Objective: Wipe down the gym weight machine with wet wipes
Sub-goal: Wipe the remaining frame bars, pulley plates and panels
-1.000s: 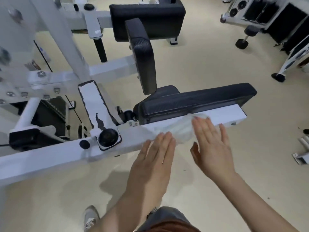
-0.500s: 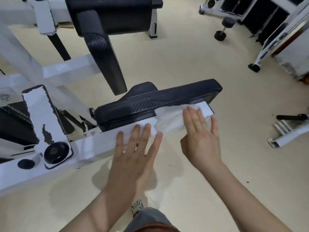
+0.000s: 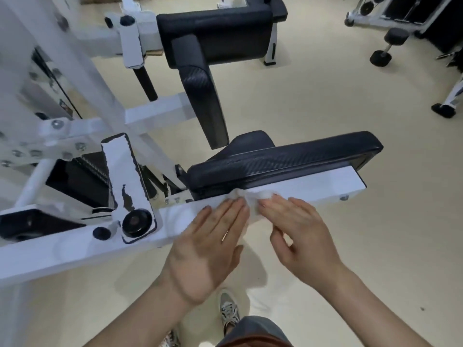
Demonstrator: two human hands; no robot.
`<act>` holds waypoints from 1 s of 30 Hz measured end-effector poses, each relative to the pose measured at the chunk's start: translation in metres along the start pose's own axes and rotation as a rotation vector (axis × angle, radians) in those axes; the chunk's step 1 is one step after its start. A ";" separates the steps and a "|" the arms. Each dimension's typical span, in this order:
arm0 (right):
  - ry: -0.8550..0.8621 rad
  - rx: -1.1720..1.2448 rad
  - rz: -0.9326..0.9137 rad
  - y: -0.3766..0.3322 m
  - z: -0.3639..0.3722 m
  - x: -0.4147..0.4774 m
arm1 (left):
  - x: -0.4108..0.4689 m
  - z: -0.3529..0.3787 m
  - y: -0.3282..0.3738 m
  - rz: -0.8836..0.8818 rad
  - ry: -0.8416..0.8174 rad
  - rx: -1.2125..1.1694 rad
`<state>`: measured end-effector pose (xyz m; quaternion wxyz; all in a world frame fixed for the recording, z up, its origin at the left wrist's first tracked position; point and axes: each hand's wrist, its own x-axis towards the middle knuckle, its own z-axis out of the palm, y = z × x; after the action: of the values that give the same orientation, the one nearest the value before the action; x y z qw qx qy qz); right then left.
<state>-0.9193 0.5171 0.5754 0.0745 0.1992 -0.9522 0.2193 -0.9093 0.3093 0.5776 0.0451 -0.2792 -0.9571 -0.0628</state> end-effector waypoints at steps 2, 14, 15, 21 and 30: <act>0.023 -0.024 -0.005 0.013 -0.015 0.004 | -0.012 -0.001 -0.008 -0.026 0.004 0.026; 0.122 0.158 -0.123 -0.028 0.011 0.018 | -0.025 -0.023 -0.010 -0.157 0.120 -0.111; 0.145 0.196 -0.120 -0.033 0.013 0.021 | -0.031 -0.036 -0.014 -0.188 0.153 -0.164; 0.112 0.431 -0.248 -0.092 0.023 0.055 | -0.057 -0.096 -0.067 -0.545 0.175 -0.187; -0.103 0.286 -0.253 -0.149 0.054 0.113 | -0.054 -0.064 -0.119 -0.570 -0.284 -0.358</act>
<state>-0.9635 0.3309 0.6113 0.0238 0.3365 -0.8814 0.3307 -0.9252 0.1723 0.6231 -0.1572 -0.0104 -0.9670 -0.2000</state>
